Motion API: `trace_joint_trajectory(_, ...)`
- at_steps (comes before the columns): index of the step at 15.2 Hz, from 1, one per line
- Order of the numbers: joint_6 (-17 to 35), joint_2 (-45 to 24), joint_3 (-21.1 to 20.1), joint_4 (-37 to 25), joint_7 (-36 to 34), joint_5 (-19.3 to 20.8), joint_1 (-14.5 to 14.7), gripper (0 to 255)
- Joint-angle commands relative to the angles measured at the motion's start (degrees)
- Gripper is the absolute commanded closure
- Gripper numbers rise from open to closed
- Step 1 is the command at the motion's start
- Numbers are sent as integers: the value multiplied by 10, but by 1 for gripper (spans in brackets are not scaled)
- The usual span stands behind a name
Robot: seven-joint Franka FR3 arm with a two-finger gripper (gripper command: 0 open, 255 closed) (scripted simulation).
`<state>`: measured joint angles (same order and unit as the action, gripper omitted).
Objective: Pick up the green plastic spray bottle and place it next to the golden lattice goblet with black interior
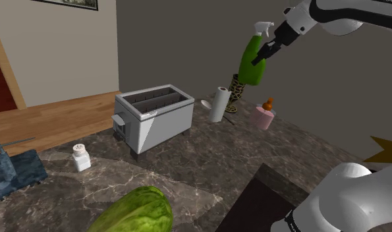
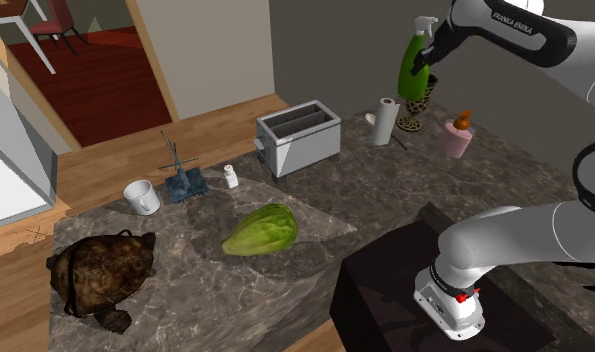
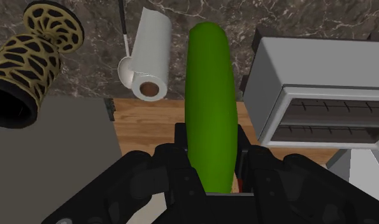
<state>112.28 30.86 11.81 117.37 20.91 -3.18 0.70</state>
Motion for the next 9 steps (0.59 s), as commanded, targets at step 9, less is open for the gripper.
trace_joint_trajectory(9, -20, -126, 131, -127, 148, -44, -2, 255)
